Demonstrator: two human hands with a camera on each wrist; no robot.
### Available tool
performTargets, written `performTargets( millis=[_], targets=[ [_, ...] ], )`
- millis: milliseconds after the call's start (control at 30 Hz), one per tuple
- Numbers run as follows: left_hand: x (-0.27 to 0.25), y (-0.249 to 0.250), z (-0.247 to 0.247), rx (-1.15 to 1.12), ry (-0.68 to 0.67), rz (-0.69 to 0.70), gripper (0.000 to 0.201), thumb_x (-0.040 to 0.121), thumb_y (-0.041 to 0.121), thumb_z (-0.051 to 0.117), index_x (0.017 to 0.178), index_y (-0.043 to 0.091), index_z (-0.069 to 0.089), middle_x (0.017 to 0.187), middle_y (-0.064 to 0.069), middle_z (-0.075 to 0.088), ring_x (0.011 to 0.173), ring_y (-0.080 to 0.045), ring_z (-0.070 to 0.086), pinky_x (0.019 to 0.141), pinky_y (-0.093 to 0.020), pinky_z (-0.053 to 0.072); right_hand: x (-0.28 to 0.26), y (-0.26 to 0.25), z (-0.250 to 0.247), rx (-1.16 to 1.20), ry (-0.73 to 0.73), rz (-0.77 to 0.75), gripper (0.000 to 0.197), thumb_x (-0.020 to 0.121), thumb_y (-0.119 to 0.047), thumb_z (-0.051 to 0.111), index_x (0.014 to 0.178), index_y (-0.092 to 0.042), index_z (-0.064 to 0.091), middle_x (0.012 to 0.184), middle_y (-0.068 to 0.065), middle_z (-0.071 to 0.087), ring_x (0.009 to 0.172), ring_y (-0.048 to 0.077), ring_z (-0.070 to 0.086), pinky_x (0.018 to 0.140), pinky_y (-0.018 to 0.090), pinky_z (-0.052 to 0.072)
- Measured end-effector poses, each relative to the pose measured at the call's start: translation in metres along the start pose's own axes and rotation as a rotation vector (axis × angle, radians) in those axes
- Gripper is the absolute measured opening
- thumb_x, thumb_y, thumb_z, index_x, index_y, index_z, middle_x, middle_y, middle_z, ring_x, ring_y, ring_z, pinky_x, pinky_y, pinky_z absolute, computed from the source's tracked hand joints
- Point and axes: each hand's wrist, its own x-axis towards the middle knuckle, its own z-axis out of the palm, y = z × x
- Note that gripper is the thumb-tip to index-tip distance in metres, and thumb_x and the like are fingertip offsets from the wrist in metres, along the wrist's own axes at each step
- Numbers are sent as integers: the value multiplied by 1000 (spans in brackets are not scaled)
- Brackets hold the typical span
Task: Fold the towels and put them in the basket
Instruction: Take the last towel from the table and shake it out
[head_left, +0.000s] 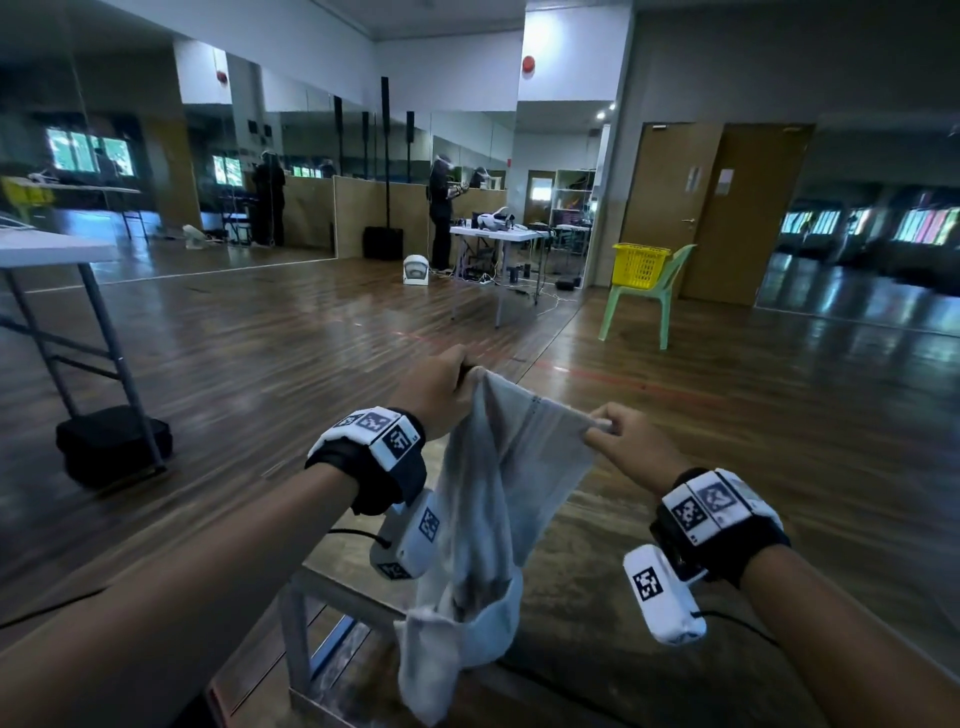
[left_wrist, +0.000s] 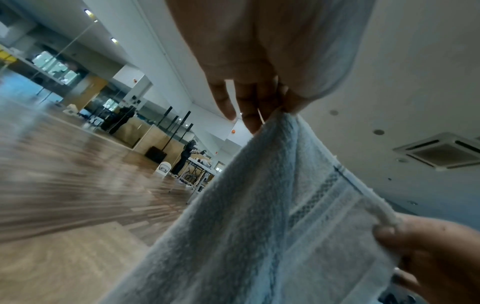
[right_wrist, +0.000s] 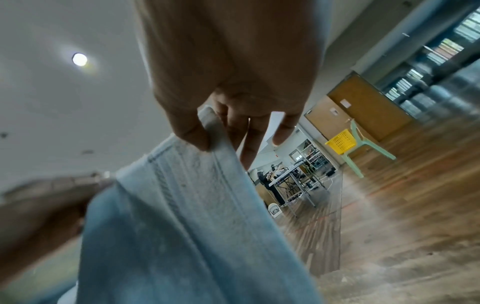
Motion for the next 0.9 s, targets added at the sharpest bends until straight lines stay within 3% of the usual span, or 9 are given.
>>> performTargets(
  millis=[133, 200, 267, 400, 500, 567, 700, 800, 900],
  targets=[
    [-4, -2, 8, -118, -112, 11, 21, 90, 29, 59, 95, 9, 62, 70, -5, 56, 63, -18, 47, 59, -28, 33, 6, -7, -20, 256, 96, -16, 9, 85, -8, 64, 90, 0, 65, 82, 10, 65, 72, 14, 60, 67, 24, 48],
    [-9, 1, 15, -188, -213, 91, 27, 85, 39, 61, 89, 14, 67, 63, -8, 58, 56, -13, 47, 54, -27, 35, 7, -13, -26, 292, 99, -37, 8, 85, -10, 64, 88, -3, 66, 79, 8, 65, 63, 8, 60, 60, 19, 49],
    [-11, 2, 24, -213, -249, 122, 28, 85, 44, 60, 81, 17, 68, 55, 0, 53, 51, -9, 43, 52, -26, 34, 6, -20, -30, 328, 91, -54, 11, 86, -12, 64, 89, -2, 66, 77, 7, 65, 57, 6, 60, 54, 17, 49],
    [-9, -2, 44, -281, -240, 16, 37, 79, 56, 50, 66, 22, 55, 57, 8, 50, 55, -10, 44, 57, -32, 41, 4, -21, -30, 356, 57, -58, 8, 85, -14, 66, 88, -6, 68, 79, 7, 68, 63, 11, 63, 59, 22, 52],
    [-11, 8, 53, -522, -279, -109, 19, 80, 33, 64, 68, 22, 53, 58, 11, 52, 53, -3, 45, 57, -26, 38, 2, -17, -27, 342, 48, -85, 4, 84, -17, 67, 85, -13, 69, 84, 9, 70, 71, 15, 63, 68, 29, 50],
    [-14, 13, 56, -591, -311, -103, 17, 86, 25, 65, 71, 23, 56, 60, 10, 54, 56, -2, 46, 56, -20, 36, 2, -12, -24, 335, 35, -83, 13, 84, -18, 67, 92, -8, 70, 88, 12, 71, 73, 14, 63, 68, 24, 50],
    [-12, 17, 54, -557, -186, -12, 26, 81, 47, 57, 65, 27, 58, 57, 14, 48, 57, -3, 43, 55, -21, 34, -2, -5, -18, 322, -34, -73, 14, 84, -17, 67, 94, -8, 69, 90, 7, 72, 75, 8, 65, 70, 20, 50],
    [-8, 19, 51, -509, -93, 18, 25, 80, 51, 51, 71, 28, 58, 65, 5, 51, 62, -9, 44, 60, -27, 37, -9, 0, -11, 295, -236, -34, 19, 84, -9, 65, 102, -4, 67, 93, 0, 69, 78, 0, 64, 74, 11, 50],
    [-6, 20, 49, -493, -71, 17, 26, 83, 46, 52, 74, 23, 58, 66, 3, 49, 62, -10, 43, 61, -27, 36, -10, 10, -4, 133, -290, -23, 20, 85, -21, 66, 101, -9, 69, 102, 4, 71, 96, 14, 66, 91, 29, 48]
  ],
)
